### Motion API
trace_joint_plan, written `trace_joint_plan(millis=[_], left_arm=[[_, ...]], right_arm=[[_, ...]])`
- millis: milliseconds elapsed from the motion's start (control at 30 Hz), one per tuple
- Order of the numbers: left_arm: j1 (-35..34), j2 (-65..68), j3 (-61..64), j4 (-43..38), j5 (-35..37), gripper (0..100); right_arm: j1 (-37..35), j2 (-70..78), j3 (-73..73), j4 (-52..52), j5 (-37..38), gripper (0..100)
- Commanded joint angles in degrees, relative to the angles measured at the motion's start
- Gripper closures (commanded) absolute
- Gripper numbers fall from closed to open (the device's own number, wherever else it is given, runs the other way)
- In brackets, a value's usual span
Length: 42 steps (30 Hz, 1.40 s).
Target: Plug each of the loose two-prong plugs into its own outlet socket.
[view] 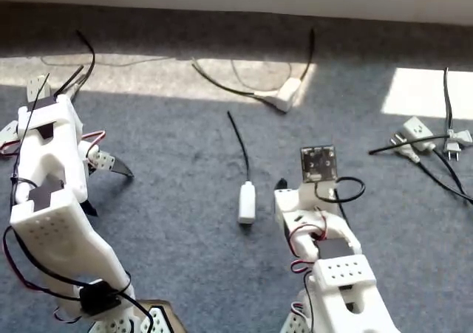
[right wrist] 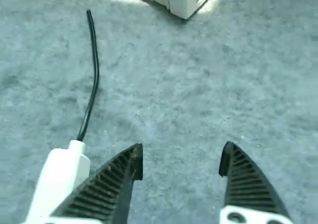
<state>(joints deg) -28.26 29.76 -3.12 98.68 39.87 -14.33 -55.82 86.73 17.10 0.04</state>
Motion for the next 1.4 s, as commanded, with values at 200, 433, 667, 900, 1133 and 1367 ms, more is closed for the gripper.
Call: trace_joint_plan(millis=[200,433,667,900,1133,1367], left_arm=[[1.1,-0.22,-0.75,-0.35,0.26,58],[1.1,-0.22,-0.75,-0.35,0.26,58],[1.1,-0.22,-0.75,-0.35,0.26,58],[1.1,-0.22,-0.66,-0.35,0.26,58],[1.1,-0.22,-0.66,-0.35,0.26,58],[1.1,-0.22,-0.75,-0.35,0.26,58]], right_arm=[[-17.1,-0.75,-18.86,17.8,-10.55,74.8],[-29.93,-0.4,-18.07,18.77,-15.91,74.8],[-32.13,-0.22,-8.13,10.07,-16.97,74.8],[-30.73,-0.22,-1.1,3.82,-16.7,74.8],[-16.22,-0.22,-1.01,5.76,-10.73,74.8],[-2.59,-0.75,-3.21,10.33,-2.11,74.8]])
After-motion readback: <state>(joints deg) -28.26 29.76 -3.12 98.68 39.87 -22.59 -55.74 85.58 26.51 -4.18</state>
